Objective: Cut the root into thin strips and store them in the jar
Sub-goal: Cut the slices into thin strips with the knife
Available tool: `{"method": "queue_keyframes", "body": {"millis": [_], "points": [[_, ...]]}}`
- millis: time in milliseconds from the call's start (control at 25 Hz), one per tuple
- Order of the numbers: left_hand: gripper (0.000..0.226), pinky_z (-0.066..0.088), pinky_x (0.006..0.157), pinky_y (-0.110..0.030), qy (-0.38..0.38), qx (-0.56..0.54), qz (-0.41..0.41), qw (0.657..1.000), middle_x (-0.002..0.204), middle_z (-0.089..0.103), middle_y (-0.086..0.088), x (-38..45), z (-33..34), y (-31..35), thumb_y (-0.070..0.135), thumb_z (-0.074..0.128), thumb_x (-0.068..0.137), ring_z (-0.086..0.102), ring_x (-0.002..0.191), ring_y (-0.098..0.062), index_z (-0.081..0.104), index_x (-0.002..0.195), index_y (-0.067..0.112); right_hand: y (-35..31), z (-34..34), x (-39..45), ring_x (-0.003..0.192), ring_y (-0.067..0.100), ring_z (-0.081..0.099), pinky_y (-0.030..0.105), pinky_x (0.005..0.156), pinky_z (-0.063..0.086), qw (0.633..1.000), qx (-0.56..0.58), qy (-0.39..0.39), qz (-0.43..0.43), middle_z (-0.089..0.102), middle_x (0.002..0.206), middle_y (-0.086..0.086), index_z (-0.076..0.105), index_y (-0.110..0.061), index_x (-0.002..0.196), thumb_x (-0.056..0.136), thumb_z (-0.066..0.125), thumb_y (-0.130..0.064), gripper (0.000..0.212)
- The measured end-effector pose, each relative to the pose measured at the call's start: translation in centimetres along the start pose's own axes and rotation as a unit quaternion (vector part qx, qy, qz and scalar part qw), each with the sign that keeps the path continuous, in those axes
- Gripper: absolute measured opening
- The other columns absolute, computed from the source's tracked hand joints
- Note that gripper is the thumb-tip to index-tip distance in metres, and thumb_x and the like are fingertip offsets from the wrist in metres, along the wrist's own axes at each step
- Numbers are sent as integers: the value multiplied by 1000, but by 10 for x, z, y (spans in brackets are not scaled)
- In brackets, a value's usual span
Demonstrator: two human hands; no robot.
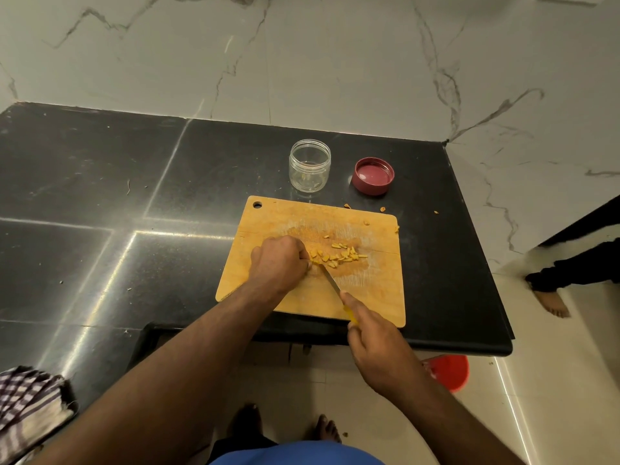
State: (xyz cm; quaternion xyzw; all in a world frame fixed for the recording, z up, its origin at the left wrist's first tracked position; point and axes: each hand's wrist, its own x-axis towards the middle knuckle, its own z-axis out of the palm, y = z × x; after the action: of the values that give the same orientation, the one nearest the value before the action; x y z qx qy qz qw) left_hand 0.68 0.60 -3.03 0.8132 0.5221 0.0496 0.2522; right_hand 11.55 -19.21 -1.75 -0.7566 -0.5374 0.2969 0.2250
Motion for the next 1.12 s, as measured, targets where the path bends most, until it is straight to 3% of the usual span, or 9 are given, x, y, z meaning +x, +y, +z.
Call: {"method": "queue_keyframes", "body": {"millis": [160, 360, 440, 560, 720, 800, 920, 1120], "points": [[20, 53, 94, -45, 3, -18, 19, 1000, 111, 73, 8, -1, -10, -4, 20, 64, 94, 62, 105, -16, 76, 107, 28, 2, -7, 6, 103, 3, 52, 10, 75, 37, 999, 22, 43, 3, 48, 141, -7, 25, -35, 155, 104, 39, -22, 54], [25, 55, 81, -29, 26, -64, 7, 998, 124, 70, 4, 0, -34, -21, 15, 56, 100, 62, 99, -12, 74, 115, 23, -10, 8, 13, 100, 3, 47, 17, 80, 36, 999, -22, 11, -23, 52, 129, -6, 22, -35, 155, 104, 39, -27, 54], [24, 52, 81, -27, 26, -78, 0, 997, 124, 69, 2, -3, -37, -29, 14, 57, 99, 61, 102, -13, 74, 115, 21, -7, 14, 13, 98, 2, 46, 14, 78, 35, 999, -35, 1, -23, 51, 126, -7, 20, -35, 155, 104, 39, -27, 54], [20, 48, 77, -25, 20, -95, -15, 995, 117, 71, 2, -7, -37, -40, 18, 63, 97, 59, 99, -11, 74, 113, 20, 7, 7, 9, 90, 1, 47, 7, 67, 35, 999, -7, 45, 18, 50, 117, -10, 22, -32, 156, 104, 39, -23, 55], [19, 42, 62, -19, 33, -106, -26, 994, 110, 71, 4, -9, -36, -48, 22, 65, 96, 56, 90, -8, 75, 112, 21, 6, 6, 7, 93, 0, 50, 5, 67, 34, 997, 21, 68, 29, 52, 126, -8, 23, -34, 155, 104, 39, -22, 55], [20, 43, 64, -20, 43, -104, -30, 993, 111, 71, 4, -8, -35, -48, 20, 64, 97, 56, 91, -8, 74, 114, 20, -5, 13, 13, 96, 2, 50, 8, 72, 38, 999, 8, 48, 3, 53, 125, -7, 22, -35, 155, 104, 38, -23, 55], [21, 43, 67, -20, 43, -113, -33, 992, 112, 70, 3, -6, -36, -48, 19, 63, 98, 56, 94, -8, 73, 116, 19, -16, 20, 26, 106, 11, 53, 24, 87, 45, 999, -25, 29, -14, 53, 132, -3, 21, -33, 156, 104, 38, -25, 55], [22, 41, 64, -18, 44, -110, -11, 993, 113, 71, 2, -6, -37, -47, 17, 62, 97, 56, 93, -7, 73, 116, 19, 2, 9, 19, 97, 5, 53, 21, 78, 42, 994, -8, 92, 58, 52, 130, -6, 24, -32, 155, 104, 38, -22, 54]]}}
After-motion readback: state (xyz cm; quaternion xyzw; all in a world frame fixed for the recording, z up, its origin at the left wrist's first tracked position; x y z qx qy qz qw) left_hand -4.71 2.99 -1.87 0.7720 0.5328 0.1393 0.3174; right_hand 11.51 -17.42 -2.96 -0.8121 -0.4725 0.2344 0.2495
